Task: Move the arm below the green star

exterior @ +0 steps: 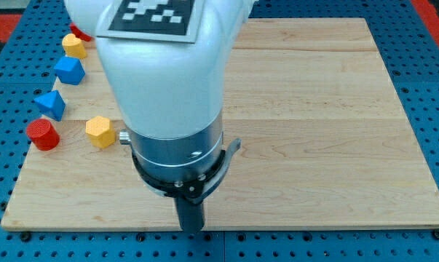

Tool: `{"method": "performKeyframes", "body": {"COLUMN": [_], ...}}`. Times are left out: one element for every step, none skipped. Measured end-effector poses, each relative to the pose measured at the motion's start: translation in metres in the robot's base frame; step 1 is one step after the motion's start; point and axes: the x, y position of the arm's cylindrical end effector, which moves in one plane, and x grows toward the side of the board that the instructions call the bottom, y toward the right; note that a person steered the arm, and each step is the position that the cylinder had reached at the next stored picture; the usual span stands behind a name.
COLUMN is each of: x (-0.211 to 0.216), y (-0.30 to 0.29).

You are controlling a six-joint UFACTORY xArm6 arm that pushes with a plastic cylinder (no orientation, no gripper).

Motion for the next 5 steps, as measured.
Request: {"method": "performKeyframes", "body": {"x": [0.000, 0.000, -0.007, -0.008, -0.008], "y": [-0.022, -0.050, -0.077, -0.091, -0.089]}}
